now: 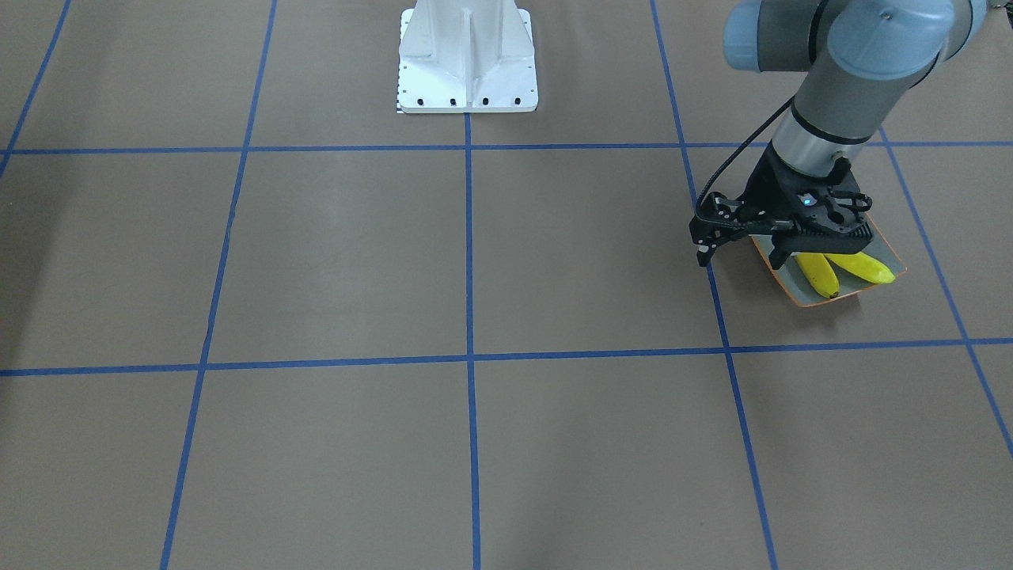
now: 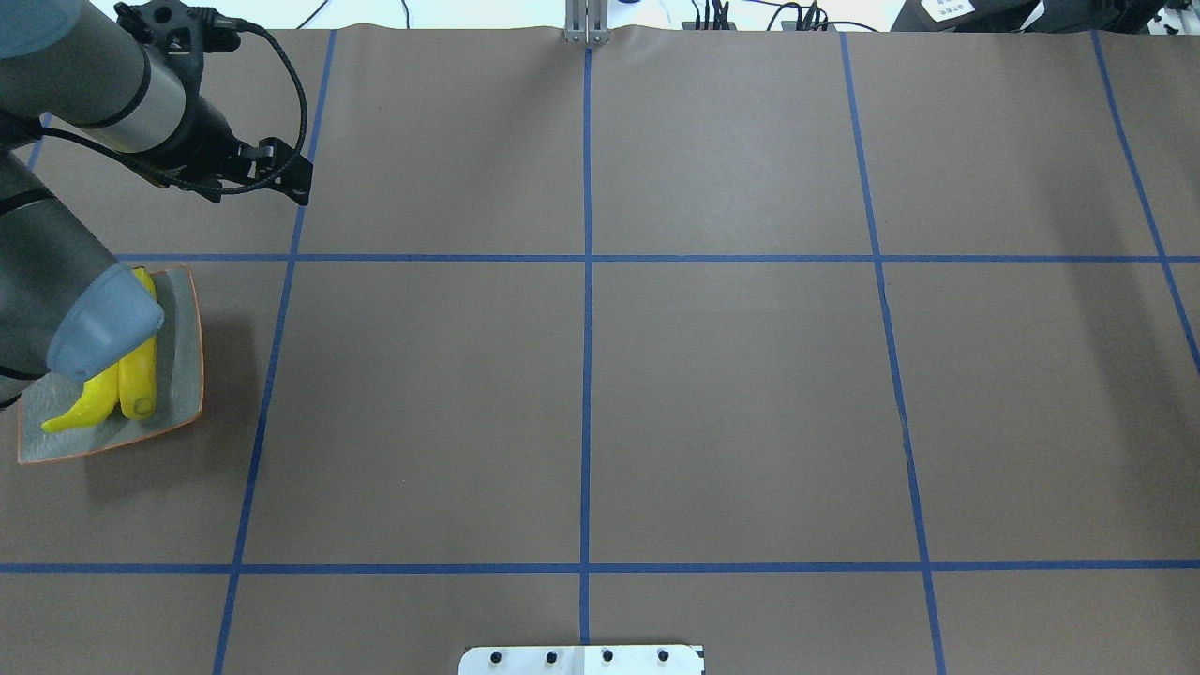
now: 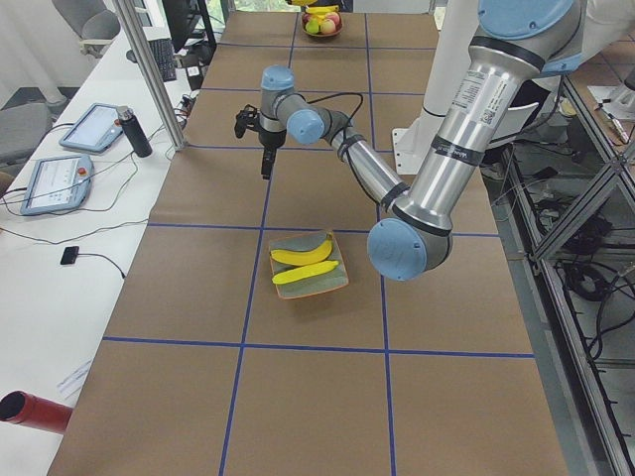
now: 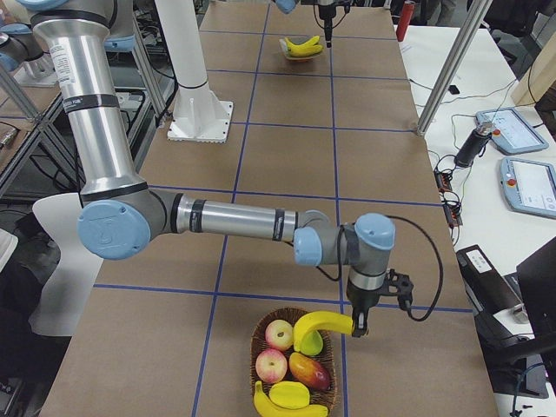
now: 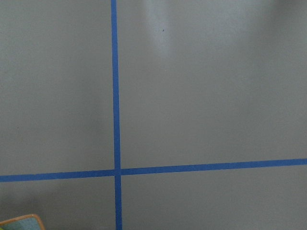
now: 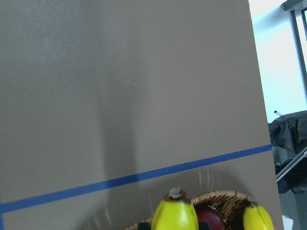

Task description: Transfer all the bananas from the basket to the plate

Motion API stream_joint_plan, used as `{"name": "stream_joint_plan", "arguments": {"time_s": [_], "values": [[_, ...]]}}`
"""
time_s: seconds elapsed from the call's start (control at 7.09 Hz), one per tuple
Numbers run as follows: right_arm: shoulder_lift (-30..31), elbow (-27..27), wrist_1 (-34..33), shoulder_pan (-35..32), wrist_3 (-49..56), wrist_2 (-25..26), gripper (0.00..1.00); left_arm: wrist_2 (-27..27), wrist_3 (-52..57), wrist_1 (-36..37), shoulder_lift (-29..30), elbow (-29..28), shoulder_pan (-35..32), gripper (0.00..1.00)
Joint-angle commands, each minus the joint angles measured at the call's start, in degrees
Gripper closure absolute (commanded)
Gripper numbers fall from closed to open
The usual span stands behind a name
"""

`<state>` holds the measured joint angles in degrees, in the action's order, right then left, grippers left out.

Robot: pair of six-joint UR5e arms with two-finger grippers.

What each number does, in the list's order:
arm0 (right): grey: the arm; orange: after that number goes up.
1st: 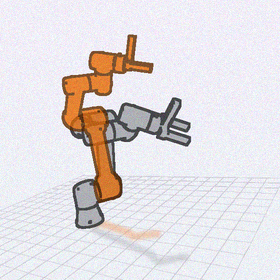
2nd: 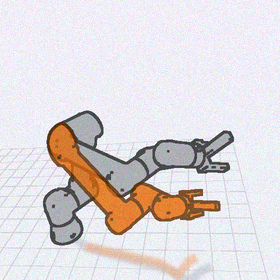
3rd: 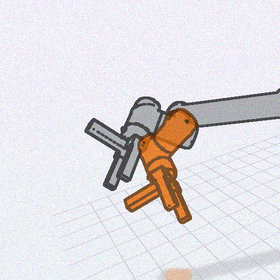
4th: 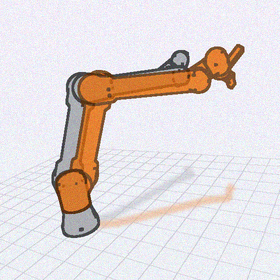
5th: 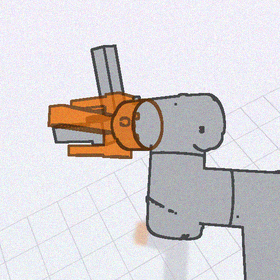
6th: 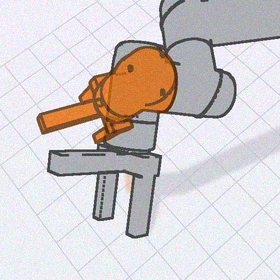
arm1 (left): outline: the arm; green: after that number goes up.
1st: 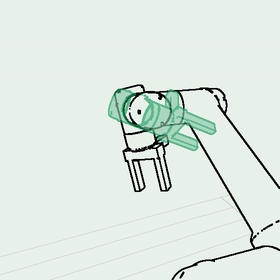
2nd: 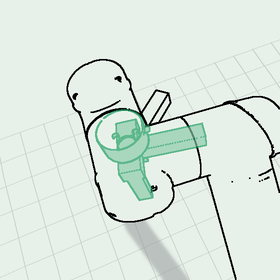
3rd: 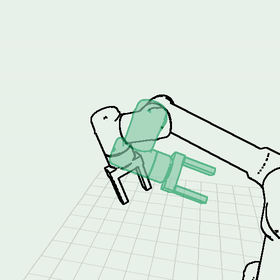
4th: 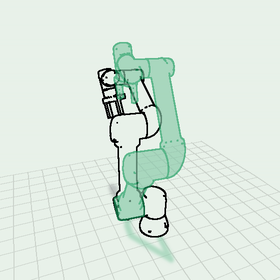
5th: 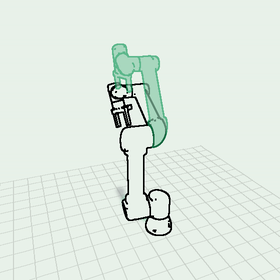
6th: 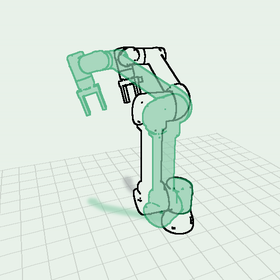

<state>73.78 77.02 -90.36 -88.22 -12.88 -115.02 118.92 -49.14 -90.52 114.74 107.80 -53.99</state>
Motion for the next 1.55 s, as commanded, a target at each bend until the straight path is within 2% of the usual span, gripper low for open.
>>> {"name": "stream_joint_plan", "arguments": {"time_s": [0.0,0.14,0.42,0.56,0.7,0.99,1.13,1.41], "values": [[-8.9,4.1,-13.8,1.9,-2.4,-6.4,1.0,1.8,-7.4,-7.2,0.0,-0.7,1.4,0.0],[-9.9,6.5,-13.6,4.4,-8.2,-9.5,1.0,1.8,-14.3,-13.9,-0.1,-1.1,3.6,0.0],[-10.0,15.0,-13.9,11.4,-23.1,-12.2,1.0,1.8,-30.8,-30.1,0.1,-2.7,9.9,0.0],[-10.6,18.0,-13.9,14.1,-29.6,-13.8,1.0,1.6,-39.5,-39.2,0.1,-4.1,11.4,0.0],[-11.8,20.3,-13.9,17.3,-37.1,-14.6,1.0,1.5,-46.0,-45.3,0.2,-5.0,11.5,0.0],[-14.4,24.2,-12.4,23.6,-51.2,-14.7,1.0,1.2,-51.5,-46.9,2.0,-5.0,11.5,0.0],[-16.1,25.0,-8.9,27.4,-59.7,-14.4,1.0,1.1,-56.7,-49.0,3.3,-5.1,11.5,0.0],[-21.9,25.0,-7.9,33.4,-70.5,-13.8,1.0,1.0,-64.0,-50.7,4.9,-5.1,11.5,0.0]]}}
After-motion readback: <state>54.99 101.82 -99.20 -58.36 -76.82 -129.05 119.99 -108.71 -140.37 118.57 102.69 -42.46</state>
